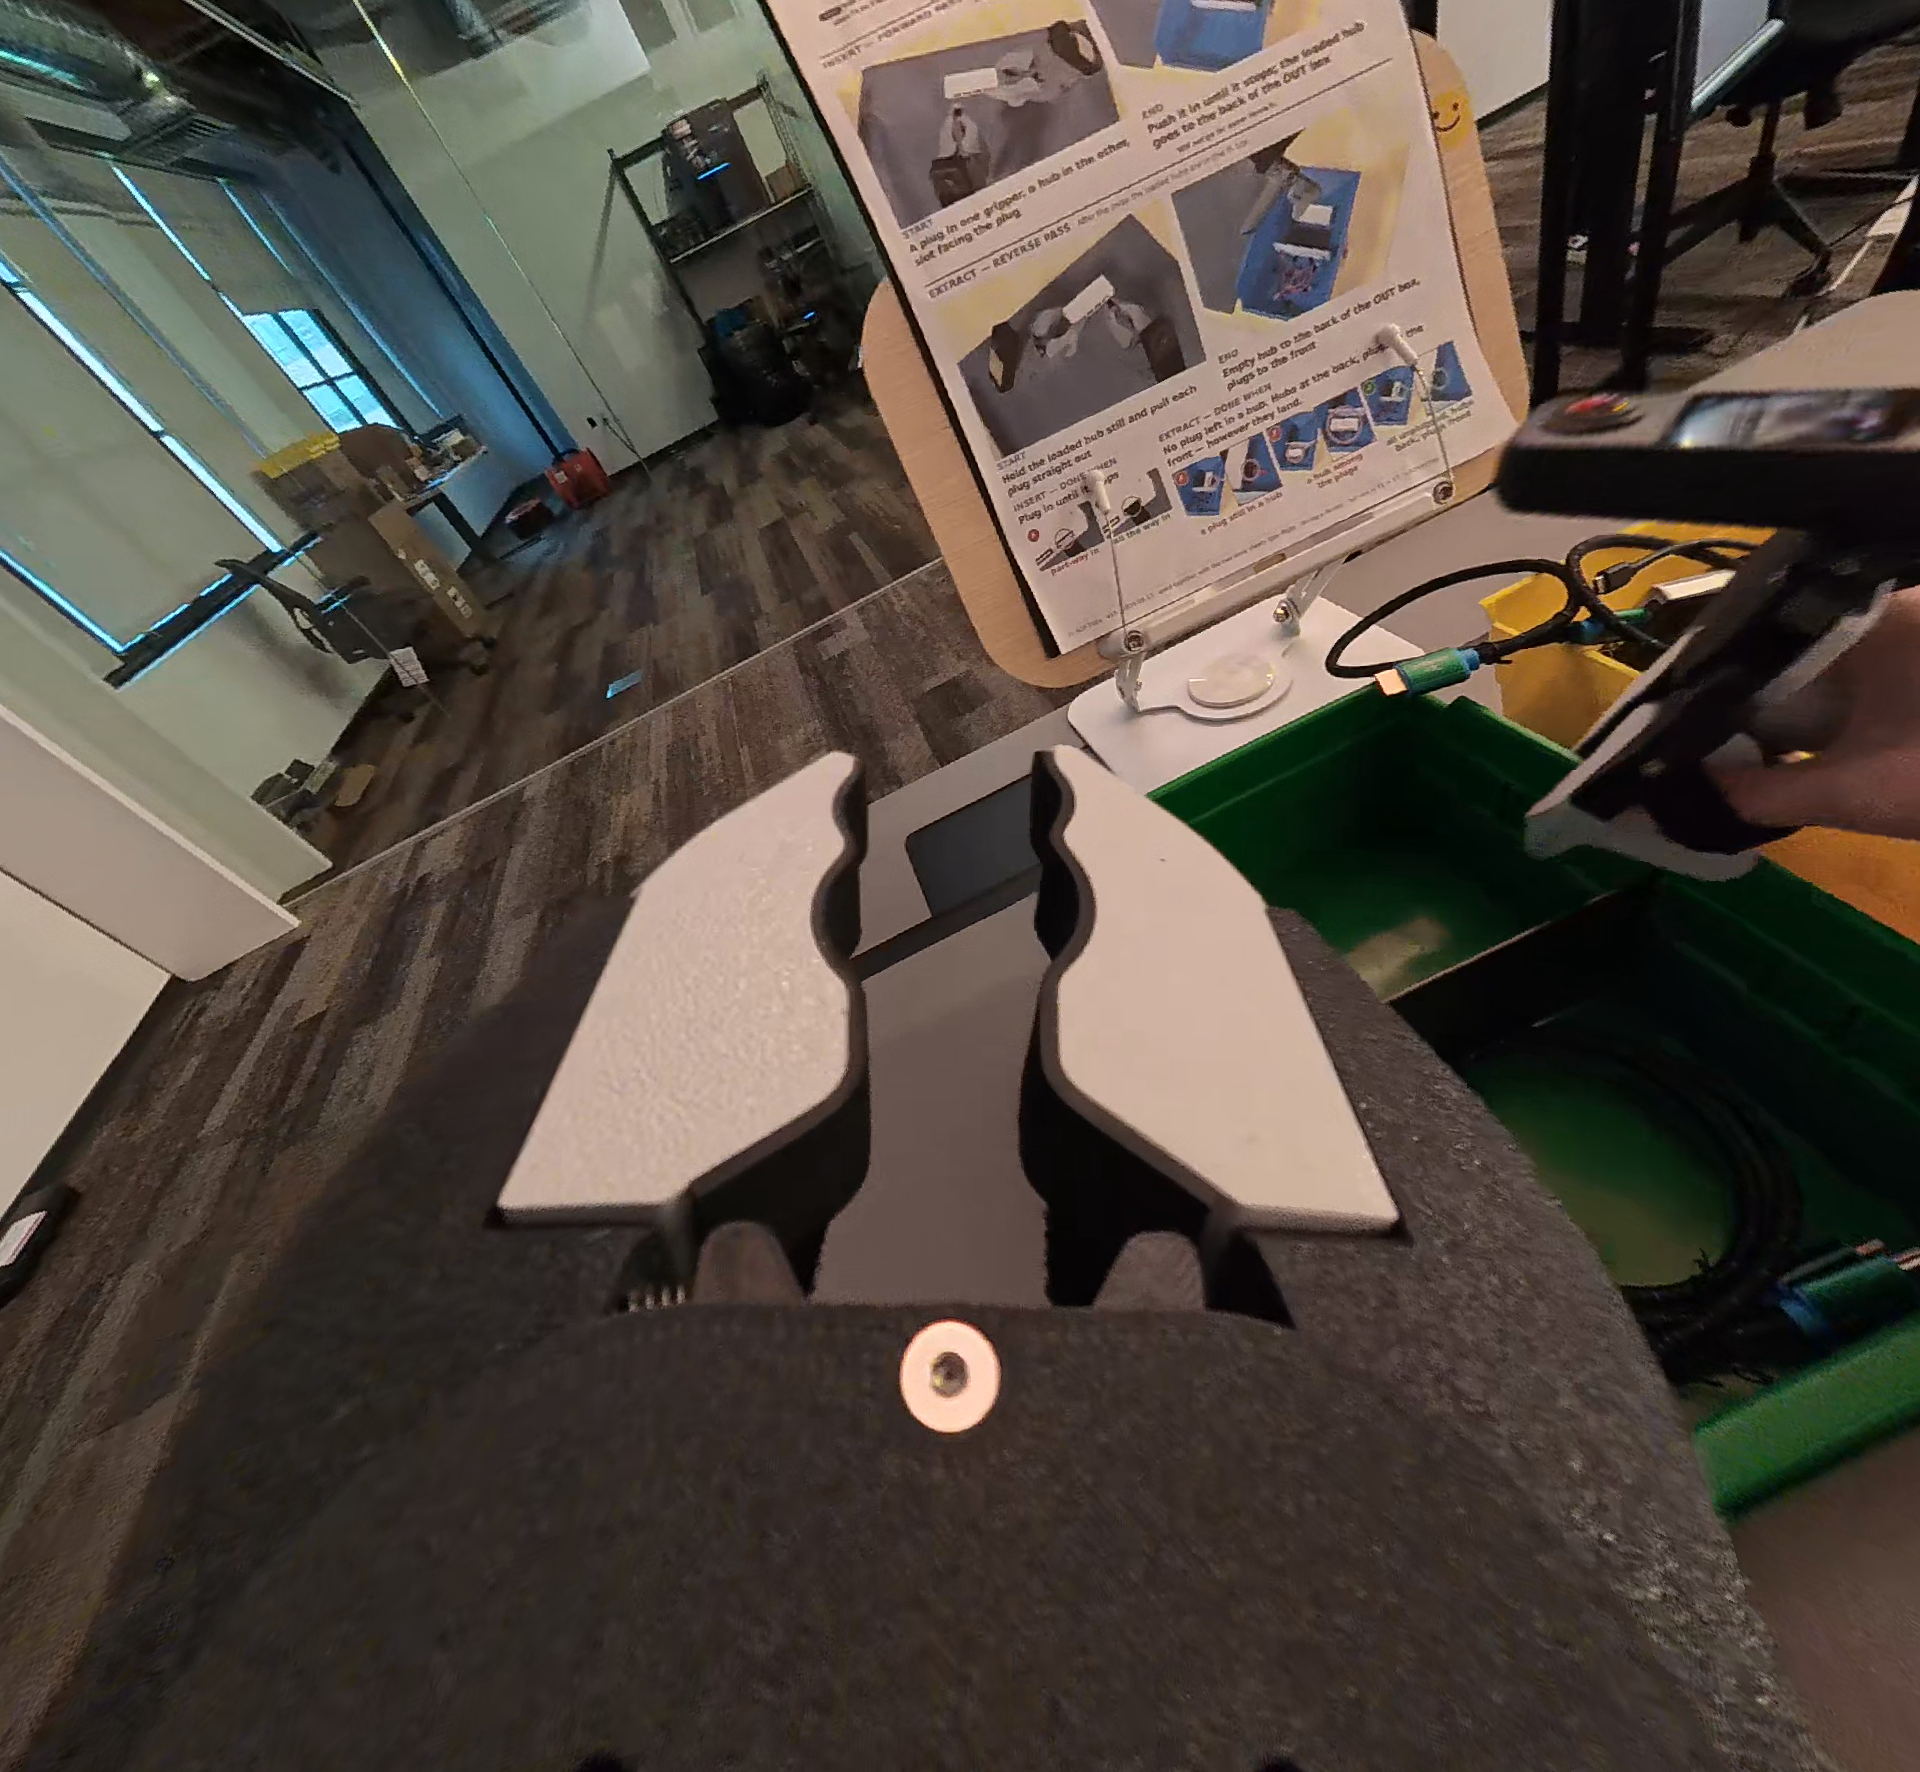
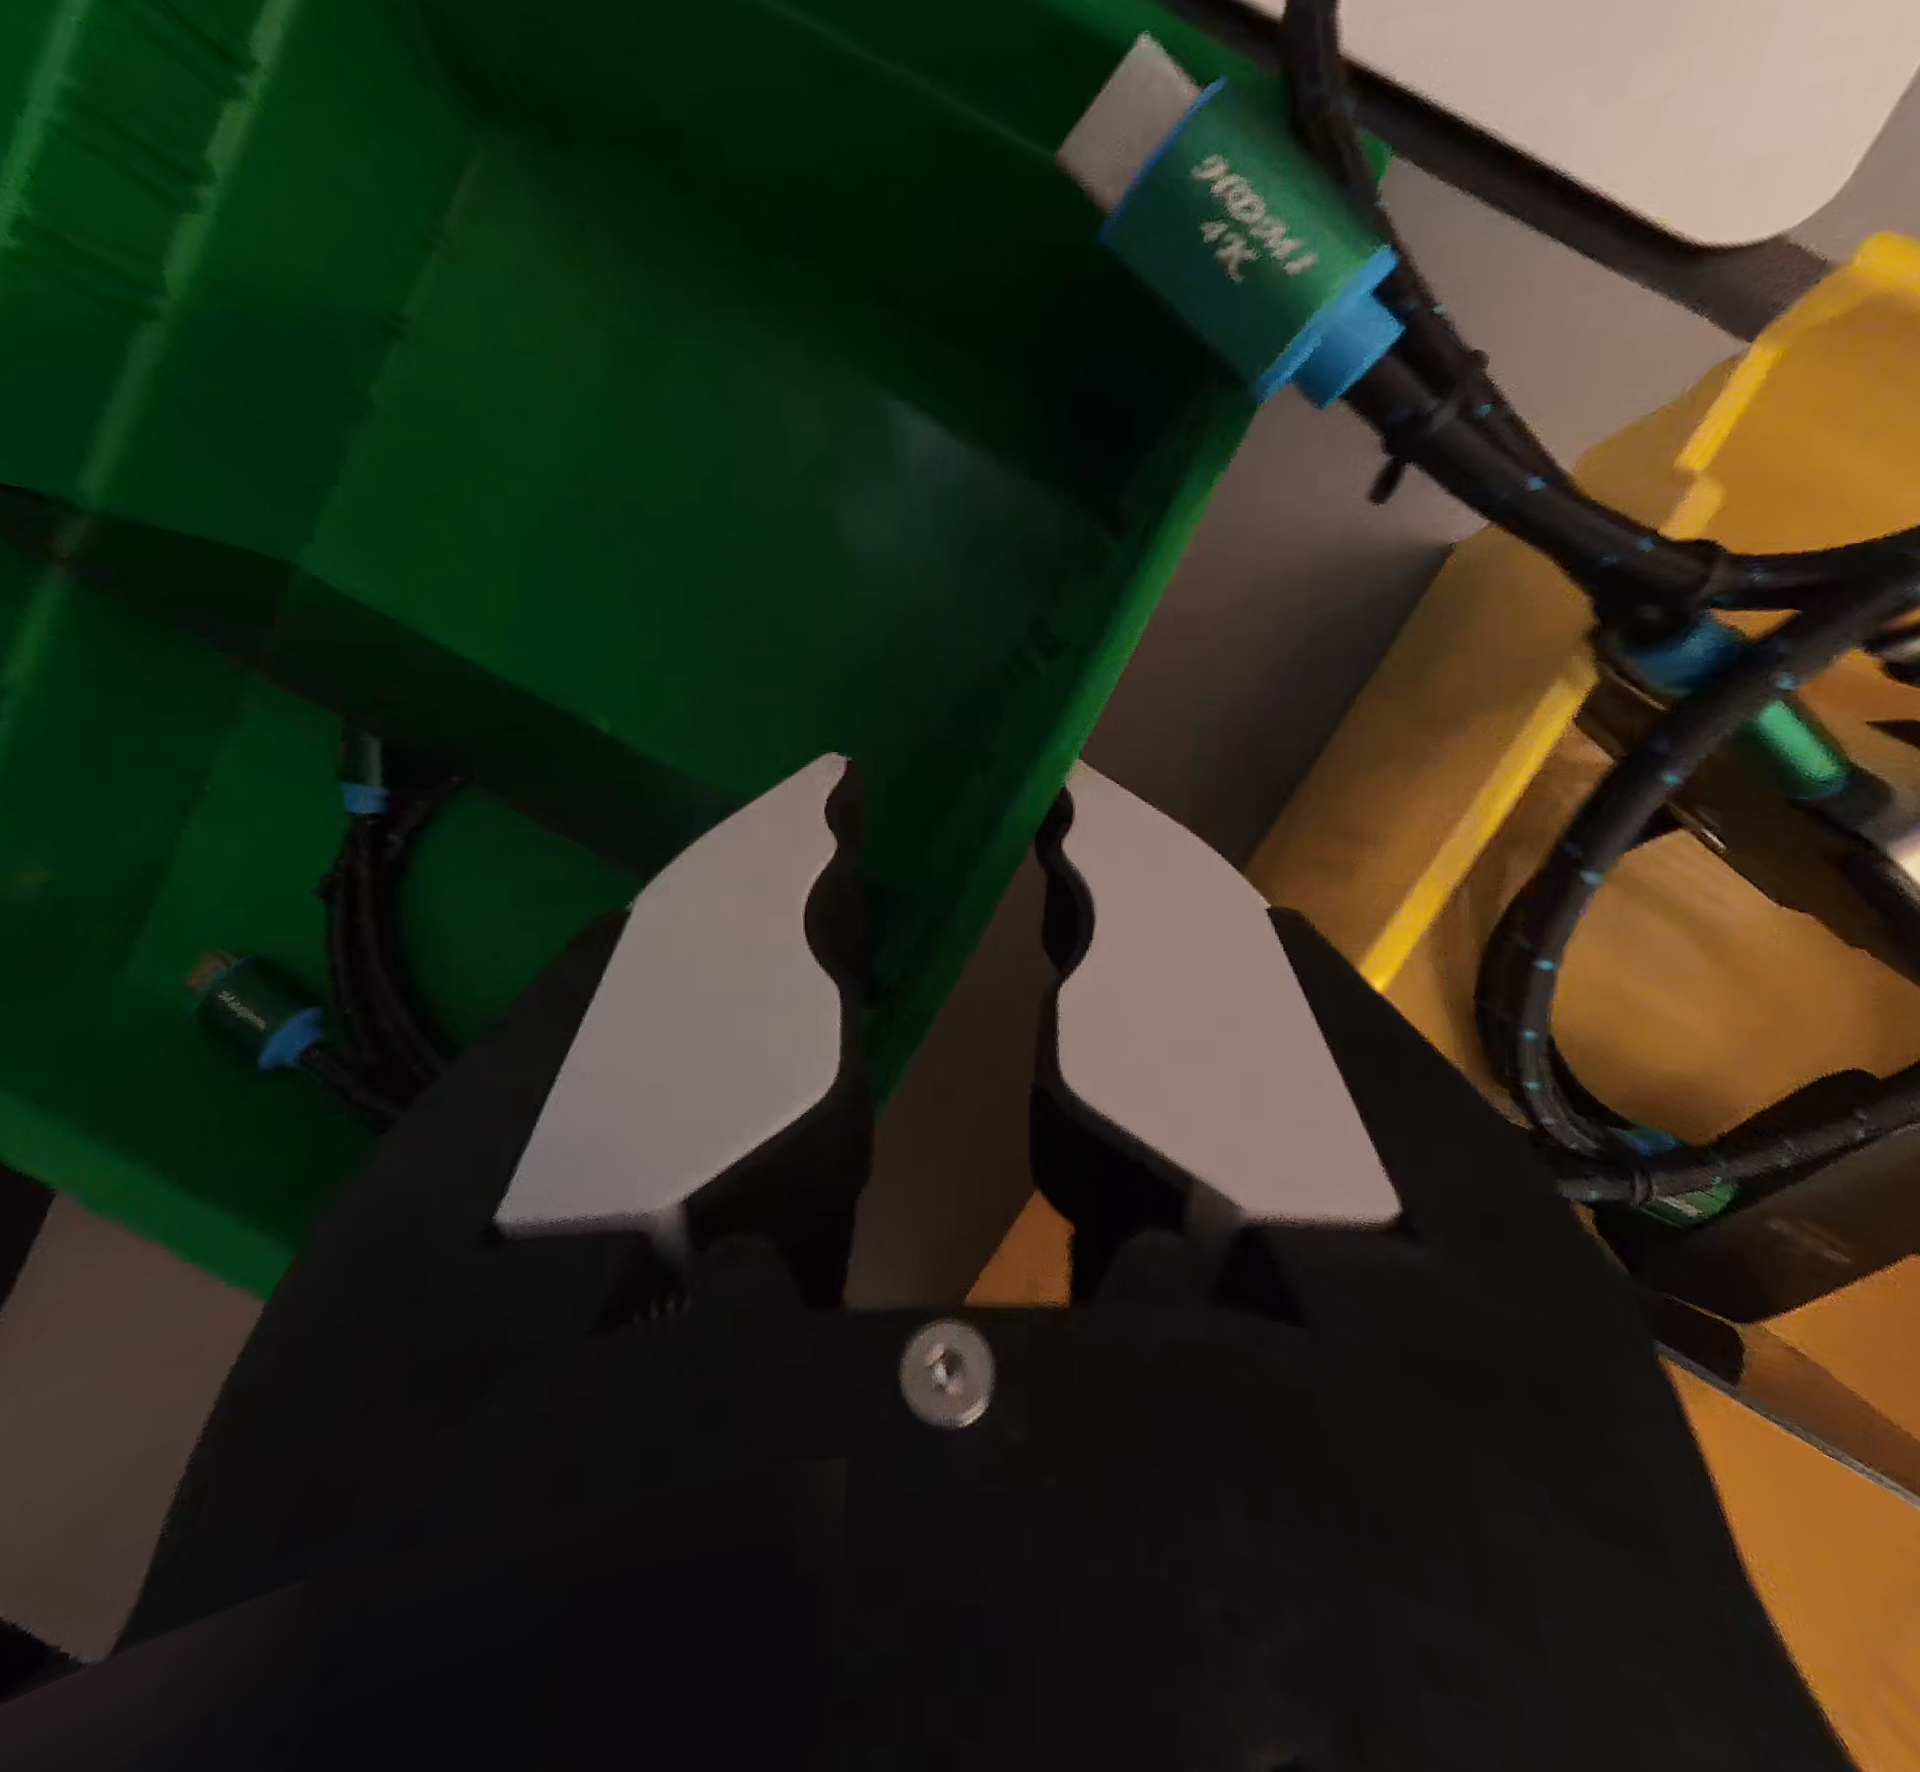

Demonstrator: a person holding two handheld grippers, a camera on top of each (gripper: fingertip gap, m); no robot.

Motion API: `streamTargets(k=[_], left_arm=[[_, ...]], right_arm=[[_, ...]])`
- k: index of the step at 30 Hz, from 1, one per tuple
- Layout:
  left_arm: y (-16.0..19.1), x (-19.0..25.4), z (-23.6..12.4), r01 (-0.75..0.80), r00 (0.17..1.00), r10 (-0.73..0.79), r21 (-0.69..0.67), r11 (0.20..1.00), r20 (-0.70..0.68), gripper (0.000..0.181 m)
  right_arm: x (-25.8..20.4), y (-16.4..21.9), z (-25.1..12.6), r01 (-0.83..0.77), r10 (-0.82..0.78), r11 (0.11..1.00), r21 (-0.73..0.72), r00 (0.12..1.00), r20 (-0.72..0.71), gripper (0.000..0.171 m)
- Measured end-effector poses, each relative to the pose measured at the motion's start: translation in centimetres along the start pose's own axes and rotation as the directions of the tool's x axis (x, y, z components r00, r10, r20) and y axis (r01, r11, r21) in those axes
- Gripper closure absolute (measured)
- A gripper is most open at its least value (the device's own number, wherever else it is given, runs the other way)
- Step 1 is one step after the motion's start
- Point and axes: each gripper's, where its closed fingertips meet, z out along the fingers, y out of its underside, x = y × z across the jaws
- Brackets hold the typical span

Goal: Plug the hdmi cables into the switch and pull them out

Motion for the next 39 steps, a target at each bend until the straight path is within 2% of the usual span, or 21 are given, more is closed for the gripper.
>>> streamTargets(k=[3, 6, 11, 14, 17, 19, 26, 33, 39], left_arm=[[-0.4, 0.2, -0.2, 0.003, 1.000, -0.003, 0.019, 1.000, -0.013, 0.152], [-0.6, 0.5, -0.4, -0.003, 0.999, 0.004, 0.031, 1.000, -0.032, 0.152], [-0.5, 0.8, -0.5, -0.034, 0.999, 0.035, 0.024, 0.999, -0.039, 0.152], [-0.3, 0.8, -0.6, -0.047, 0.998, 0.047, 0.011, 0.999, -0.040, 0.152], [-0.1, 0.8, -0.8, -0.051, 0.998, 0.051, -0.001, 0.999, -0.041, 0.152], [0.0, 0.8, -0.9, -0.055, 0.998, 0.054, -0.004, 0.998, -0.039, 0.152], [-0.2, 0.7, -1.4, -0.058, 0.998, 0.058, 0.000, 0.998, -0.036, 0.152], [-0.7, 1.2, -1.9, -0.025, 0.996, 0.028, 0.037, 0.999, -0.088, 0.152], [0.4, -0.4, -2.0, 0.016, 0.999, -0.016, -0.006, 1.000, -0.044, 0.152]], right_arm=[[0.3, 0.0, 0.9, -0.029, 0.027, 0.999, -0.042, 0.998, -0.053, 0.149], [-0.7, -0.6, 1.4, -0.110, 0.110, 0.993, -0.046, 0.994, 0.001, 0.164], [-4.2, -0.5, 1.7, 0.049, -0.046, 0.994, -0.103, 0.999, 0.028, 0.164], [-4.8, -0.4, 1.8, 0.097, -0.092, 0.987, -0.125, 0.995, 0.046, 0.162], [-5.1, 0.5, 2.7, 0.048, -0.028, 0.974, -0.223, 0.995, 0.092, 0.158], [-5.1, 0.3, 2.9, 0.015, 0.012, 0.970, -0.243, 0.994, 0.111, 0.165], [-5.5, 0.1, 2.7, 0.050, -0.011, 0.950, -0.309, 0.992, 0.128, 0.166], [-4.8, 0.0, -0.3, 0.057, -0.004, 0.925, -0.375, 0.990, 0.142, 0.164], [-5.3, -0.3, -4.5, 0.117, -0.056, 0.896, -0.429, 0.987, 0.152, 0.164]])
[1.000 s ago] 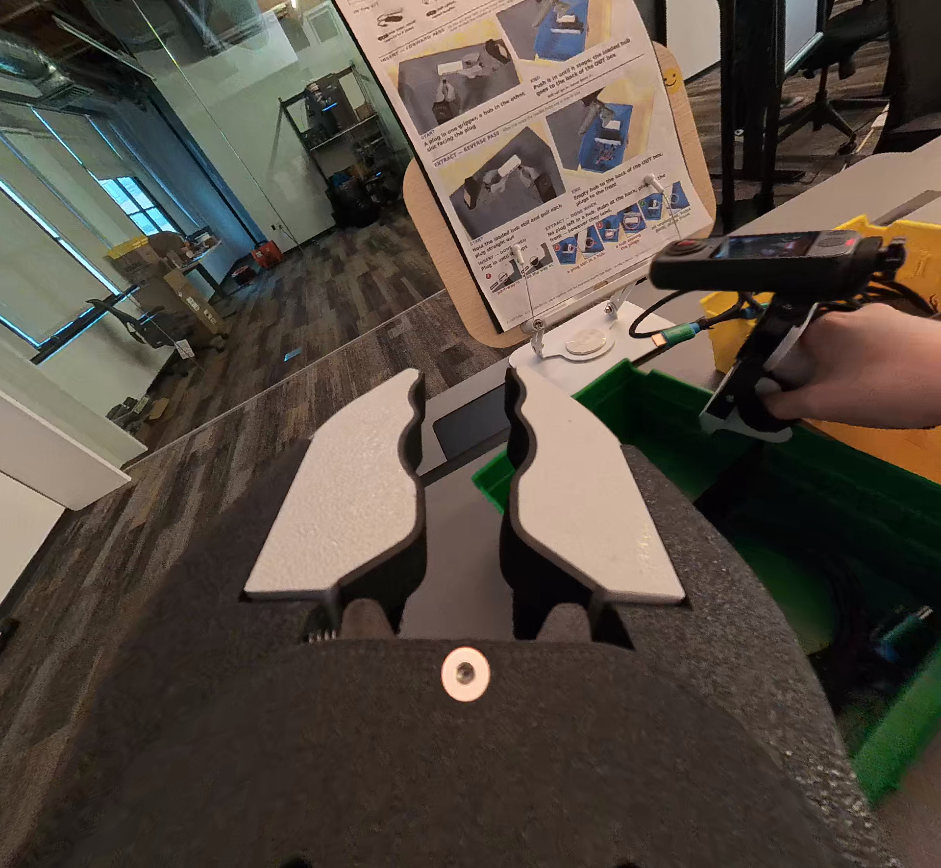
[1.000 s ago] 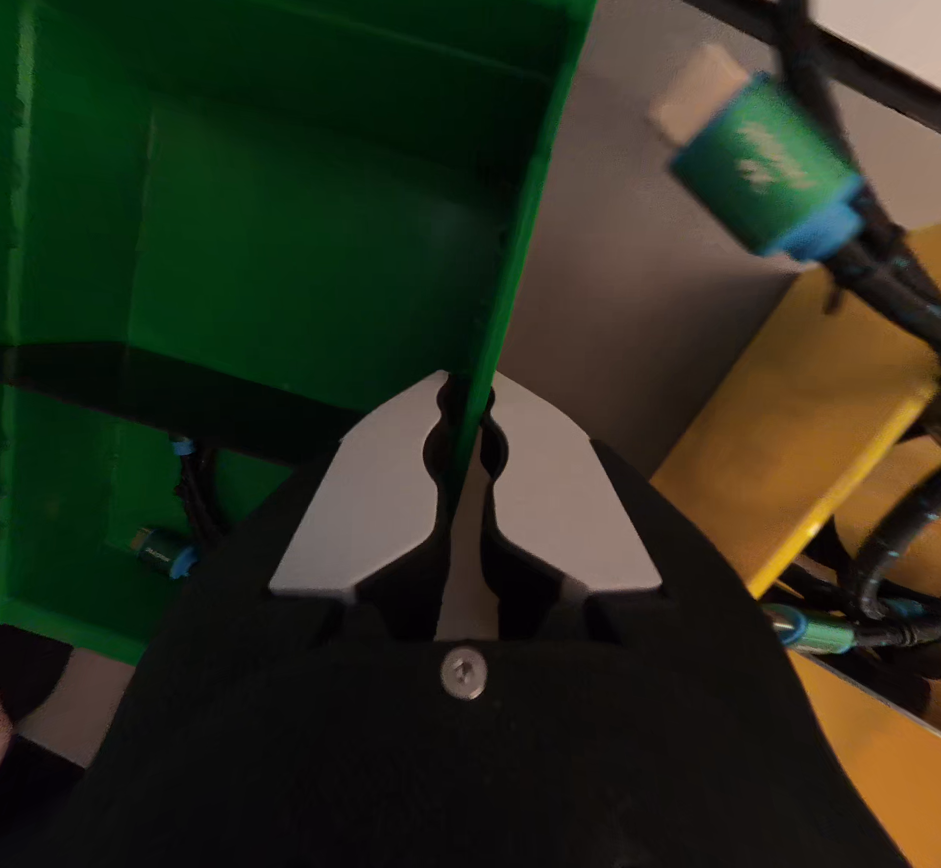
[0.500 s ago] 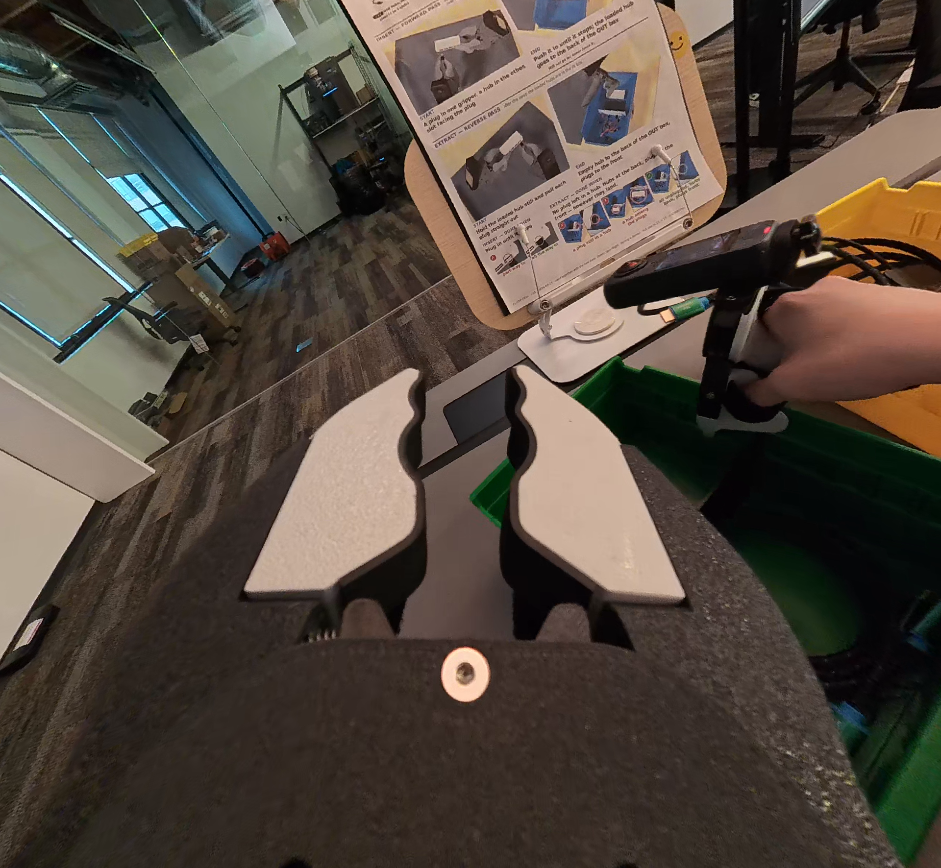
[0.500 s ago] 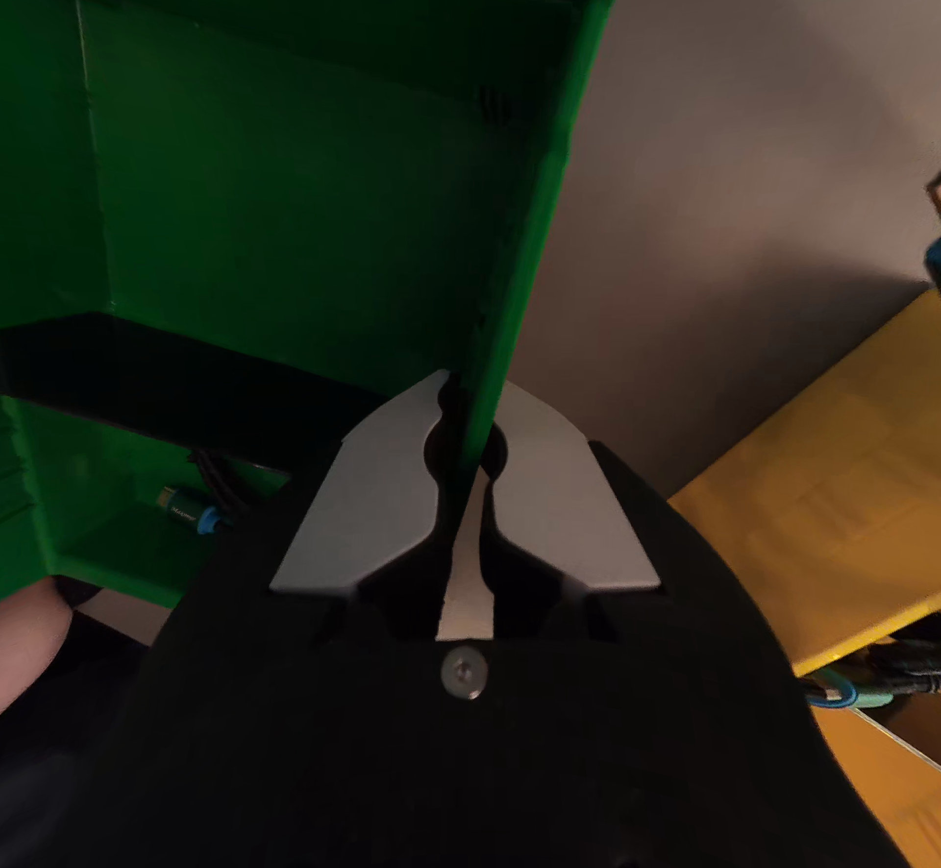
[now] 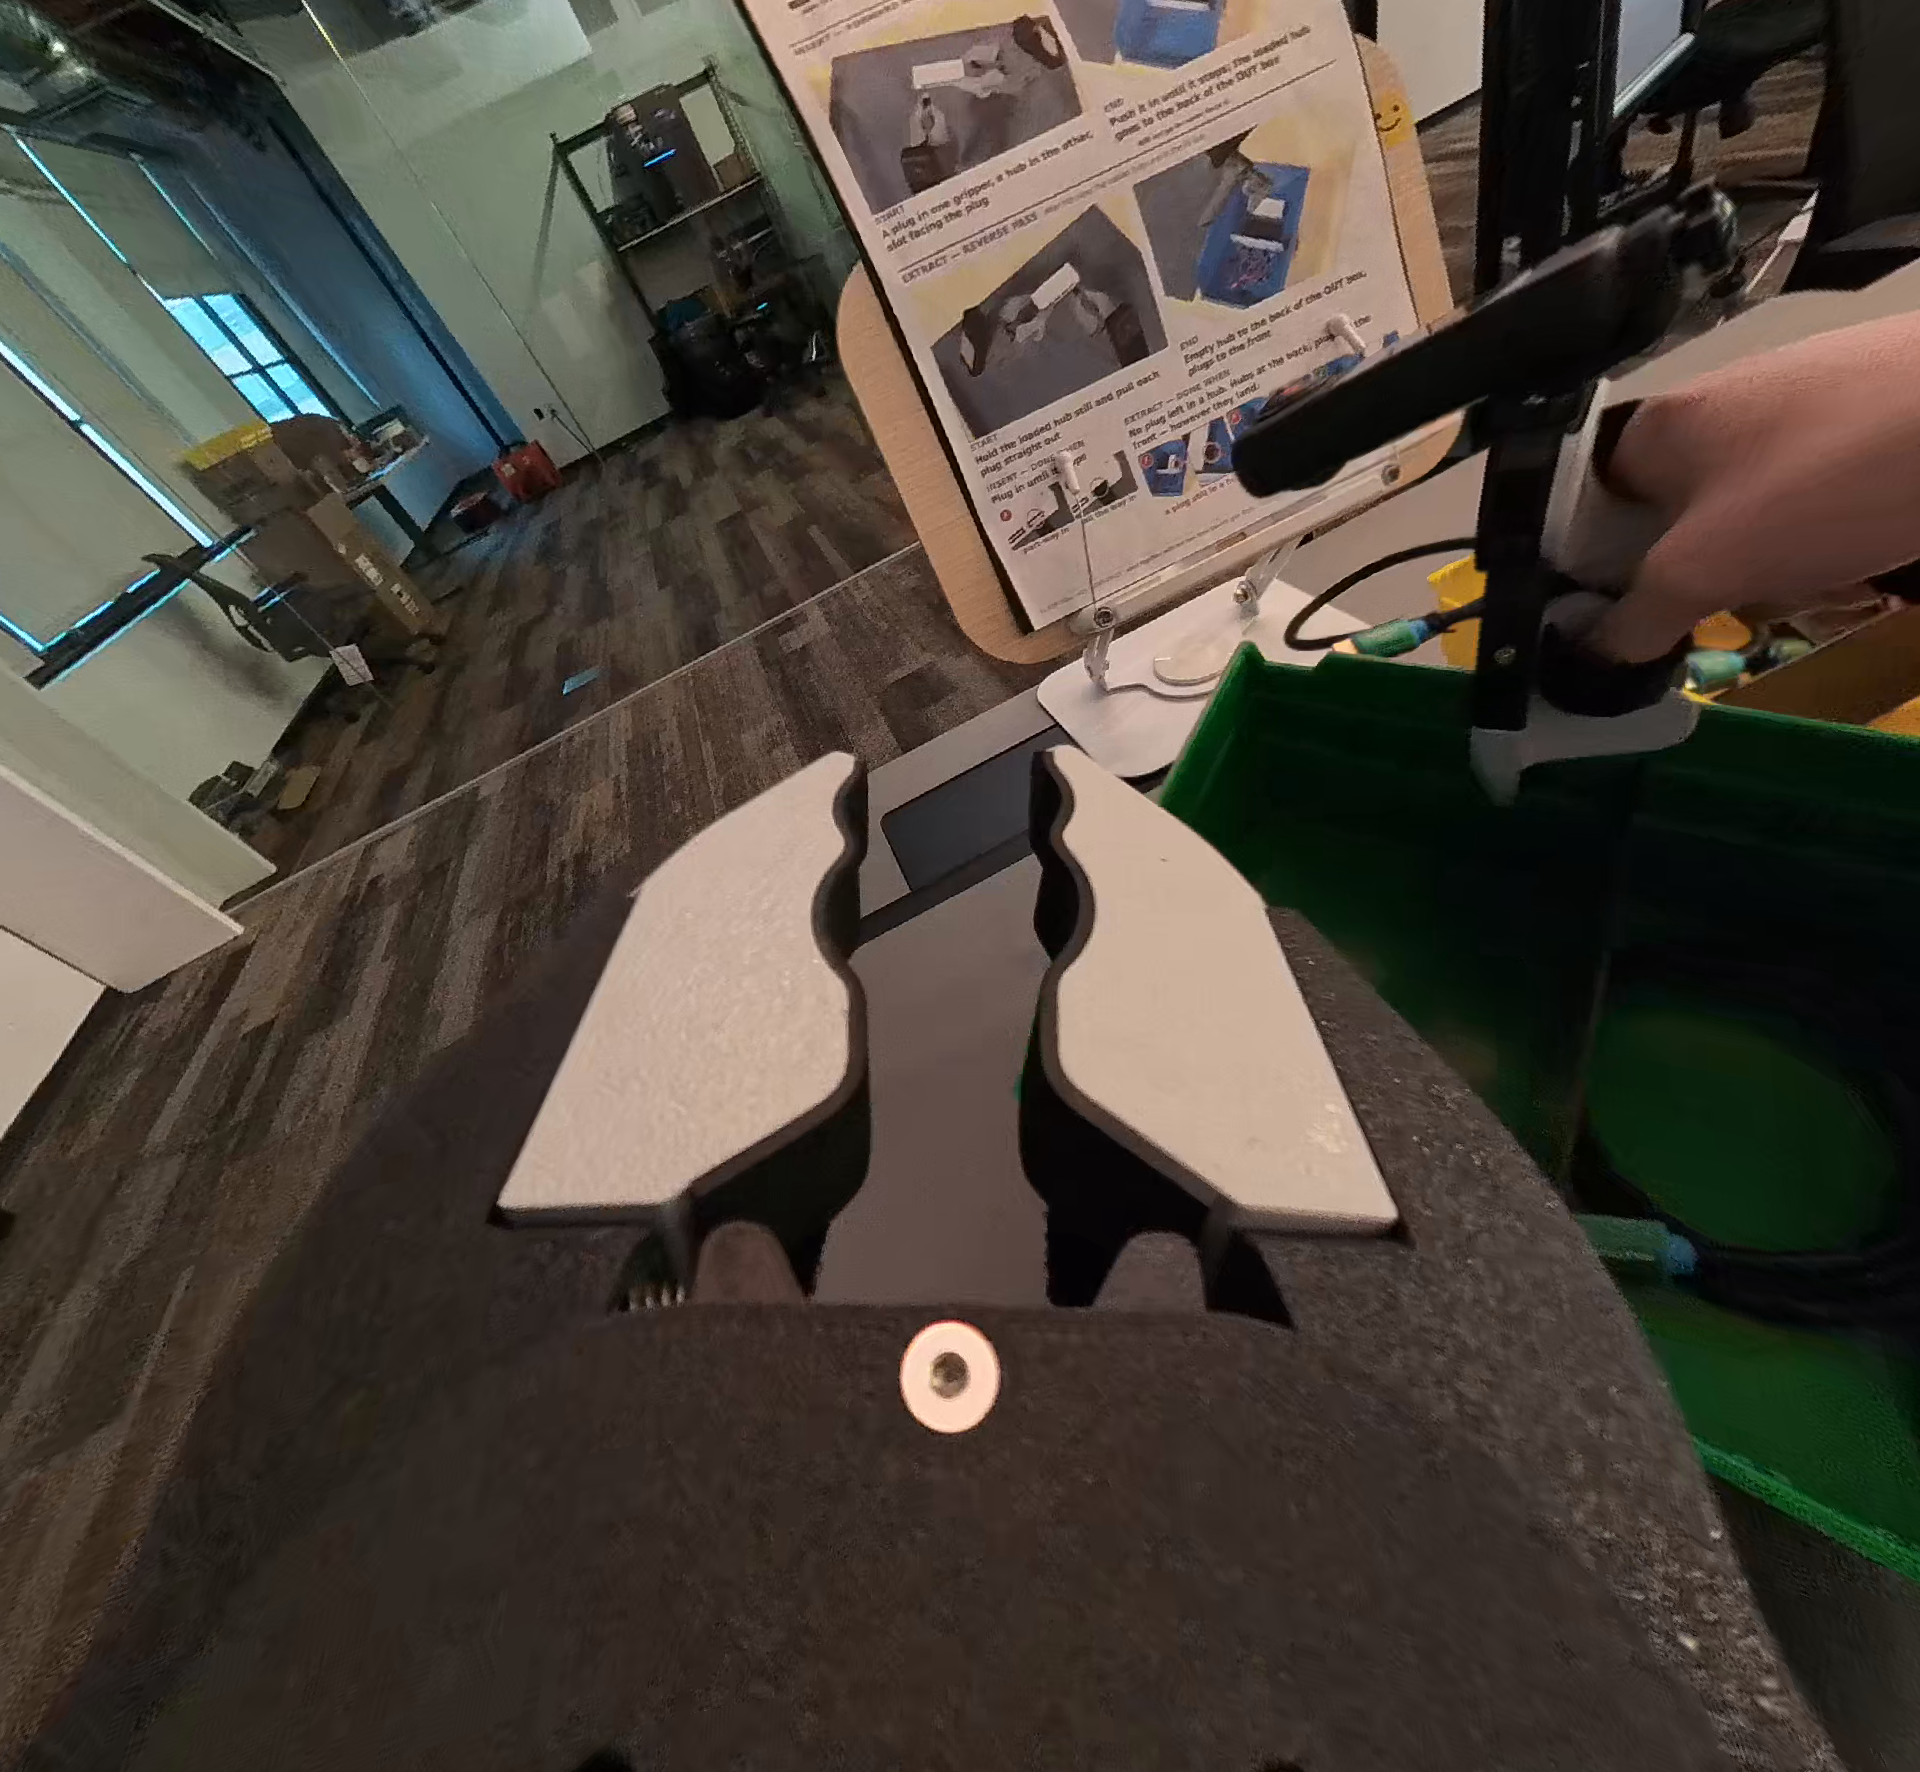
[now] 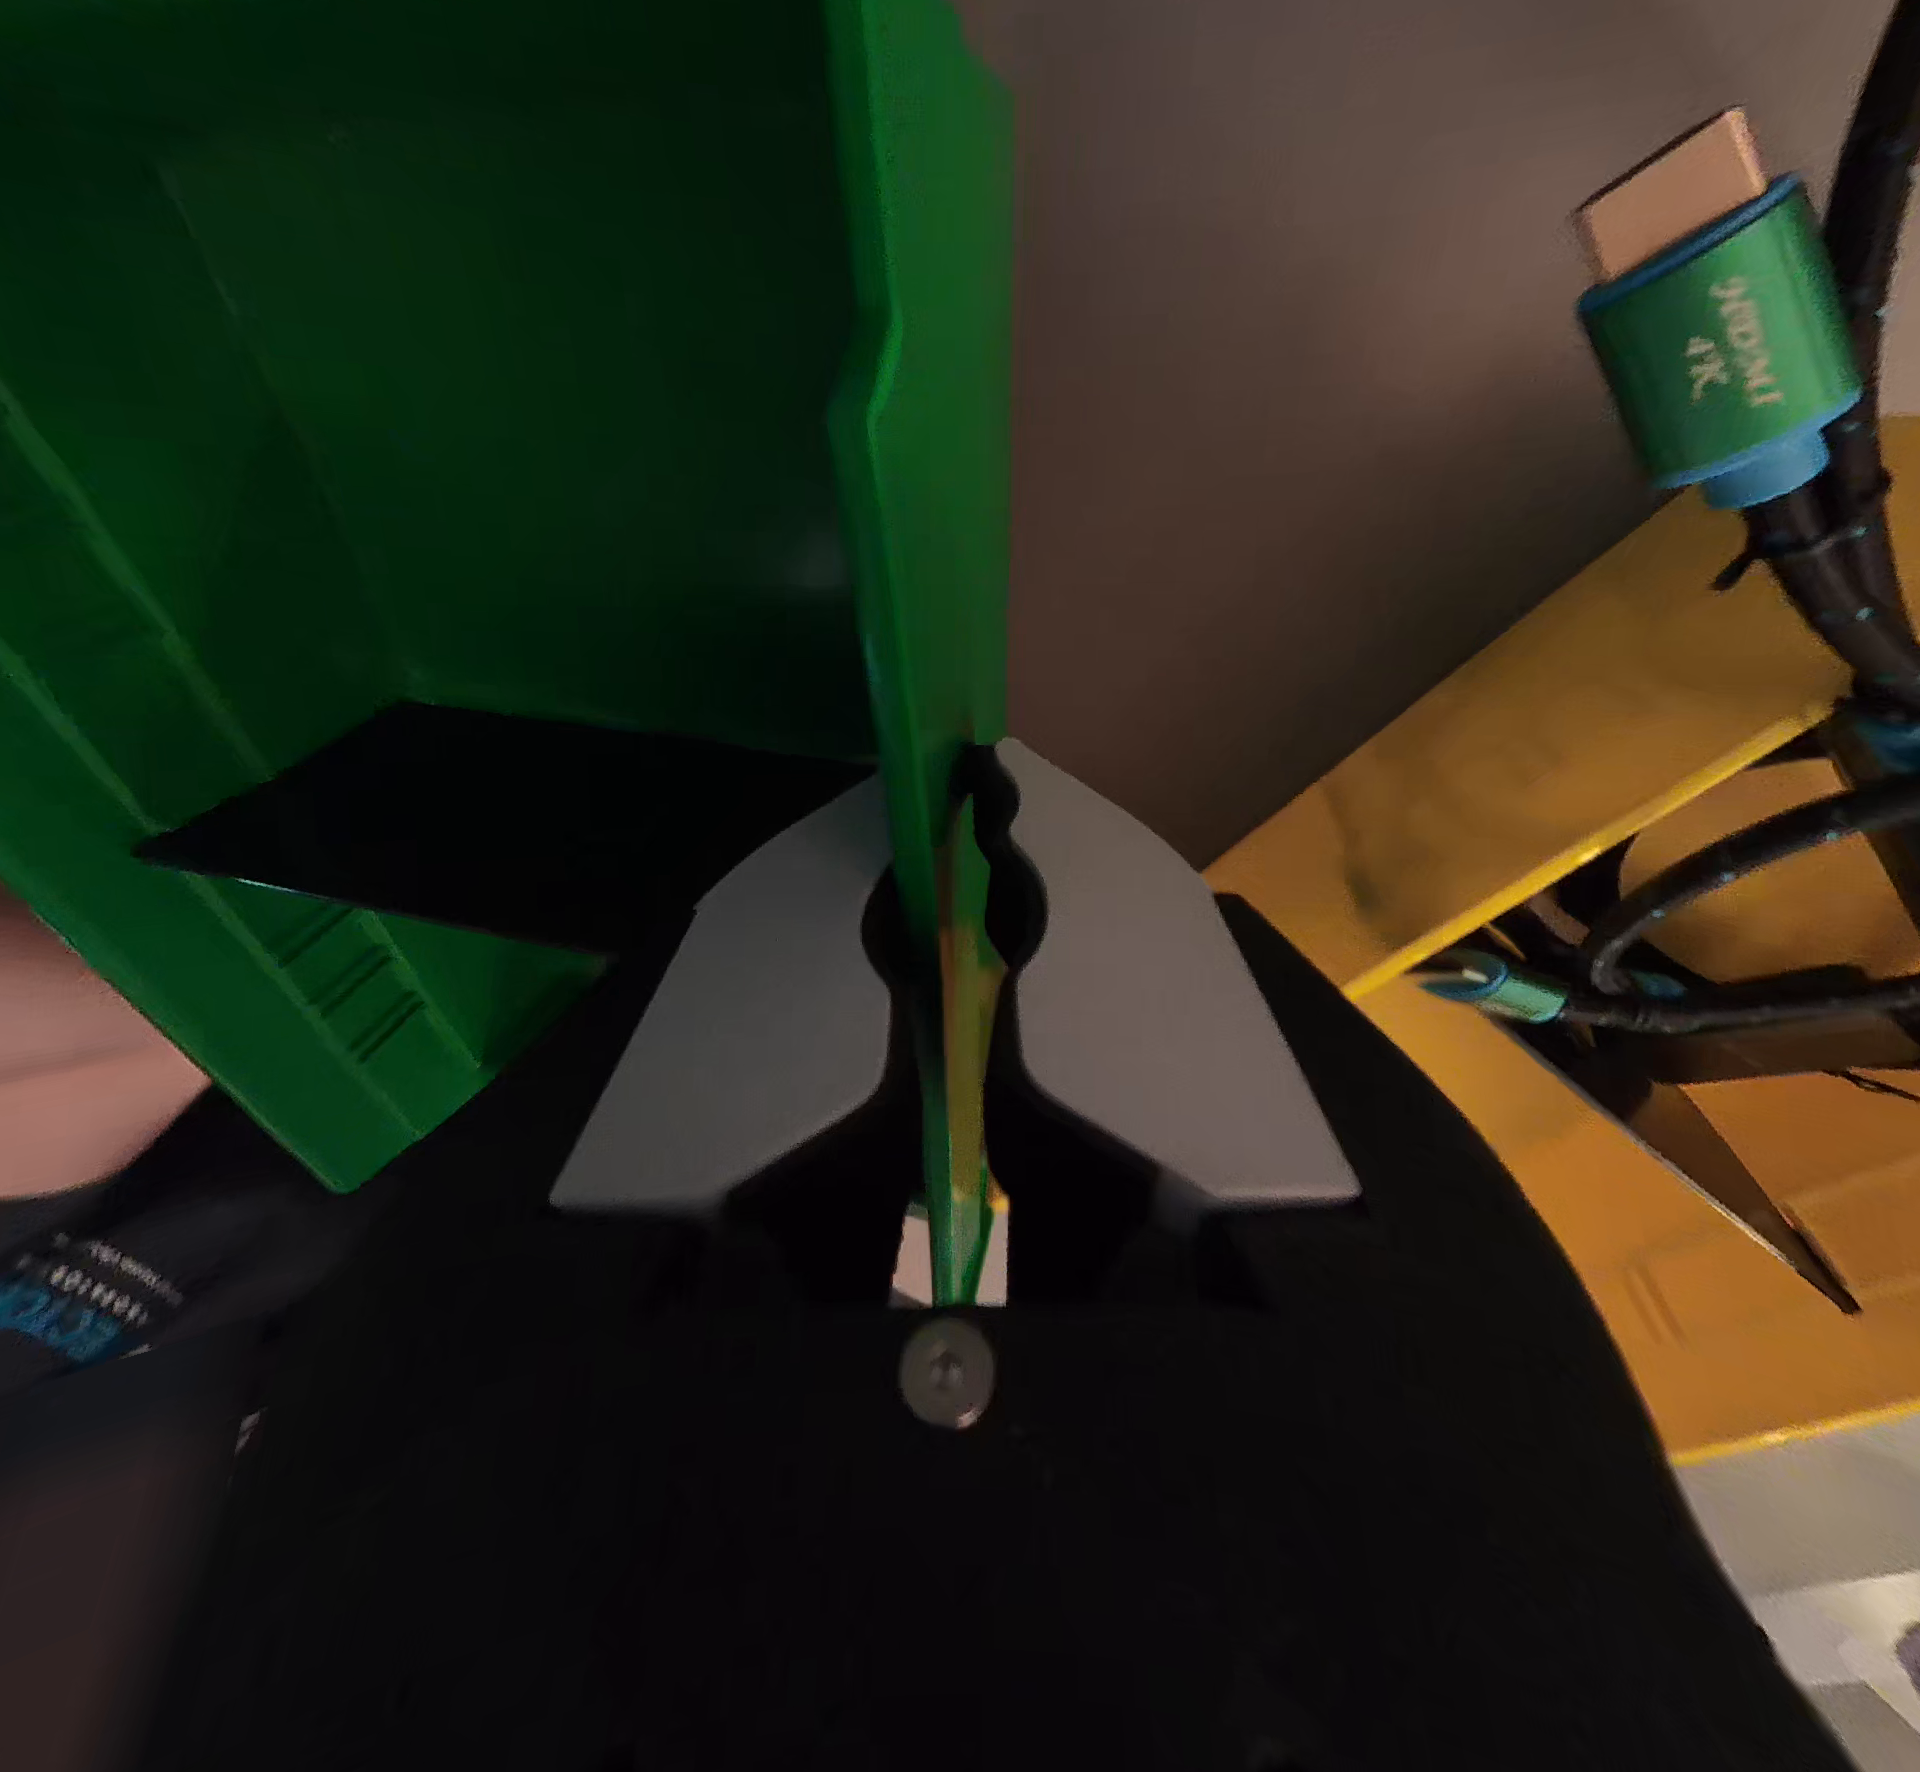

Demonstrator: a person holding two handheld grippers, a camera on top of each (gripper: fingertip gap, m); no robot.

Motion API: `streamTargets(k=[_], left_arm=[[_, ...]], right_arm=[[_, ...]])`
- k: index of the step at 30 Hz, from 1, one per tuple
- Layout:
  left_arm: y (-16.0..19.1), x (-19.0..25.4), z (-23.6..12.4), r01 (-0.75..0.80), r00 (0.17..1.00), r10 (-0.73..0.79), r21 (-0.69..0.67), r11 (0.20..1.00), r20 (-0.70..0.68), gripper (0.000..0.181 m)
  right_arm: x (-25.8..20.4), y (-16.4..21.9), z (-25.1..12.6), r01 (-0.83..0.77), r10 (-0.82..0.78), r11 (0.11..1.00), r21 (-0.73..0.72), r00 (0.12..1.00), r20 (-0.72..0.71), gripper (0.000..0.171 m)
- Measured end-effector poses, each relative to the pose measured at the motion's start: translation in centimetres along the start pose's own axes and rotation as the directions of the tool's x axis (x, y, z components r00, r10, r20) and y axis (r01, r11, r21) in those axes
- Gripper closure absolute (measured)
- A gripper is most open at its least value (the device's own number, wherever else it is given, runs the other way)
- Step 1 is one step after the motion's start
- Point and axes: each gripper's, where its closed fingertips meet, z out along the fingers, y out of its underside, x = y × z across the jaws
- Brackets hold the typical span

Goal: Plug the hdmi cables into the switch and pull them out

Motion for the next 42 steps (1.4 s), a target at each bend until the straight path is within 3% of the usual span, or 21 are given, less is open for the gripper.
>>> streamTargets(k=[9, 14, 21, 27, 31, 36, 38, 42], left_arm=[[-0.1, -2.0, -0.8, 0.173, 0.985, -0.174, 0.056, 0.983, 0.003, 0.152], [0.2, -0.5, 0.1, 0.205, 0.975, -0.202, 0.024, 0.979, -0.091, 0.150], [-1.0, 8.0, 2.8, 0.137, 0.927, -0.152, -0.067, 0.988, -0.343, 0.146], [-1.3, 20.7, 6.2, 0.039, 0.809, -0.125, -0.160, 0.986, -0.575, 0.142], [1.9, 29.0, 9.6, 0.006, 0.718, -0.203, -0.286, 0.958, -0.666, 0.138], [5.8, 31.3, 12.9, -0.009, 0.734, -0.284, -0.427, 0.904, -0.617, 0.121], [6.4, 32.5, 13.5, 0.030, 0.700, -0.347, -0.460, 0.887, -0.624, 0.123], [8.9, 33.9, 14.4, -0.051, 0.700, -0.364, -0.551, 0.833, -0.614, 0.118]], right_arm=[[-0.1, 3.4, -8.2, 0.024, -0.027, 0.999, 0.036, 0.996, 0.090, 0.164], [6.3, 7.8, -15.6, -0.133, 0.123, 0.978, 0.161, 0.990, 0.069, 0.164], [17.5, 19.2, -21.5, -0.394, 0.411, 0.901, 0.182, 0.909, -0.066, 0.163], [25.9, 29.3, -20.6, -0.569, 0.588, 0.807, 0.160, 0.799, -0.128, 0.163], [30.4, 34.1, -18.0, -0.644, 0.658, 0.752, 0.138, 0.744, -0.117, 0.162], [35.4, 37.9, -14.4, -0.699, 0.713, 0.701, 0.145, 0.696, -0.089, 0.162], [37.0, 38.6, -12.6, -0.712, 0.726, 0.685, 0.150, 0.684, -0.071, 0.162], [39.4, 38.7, -9.3, -0.724, 0.733, 0.676, 0.140, 0.680, -0.022, 0.162]])
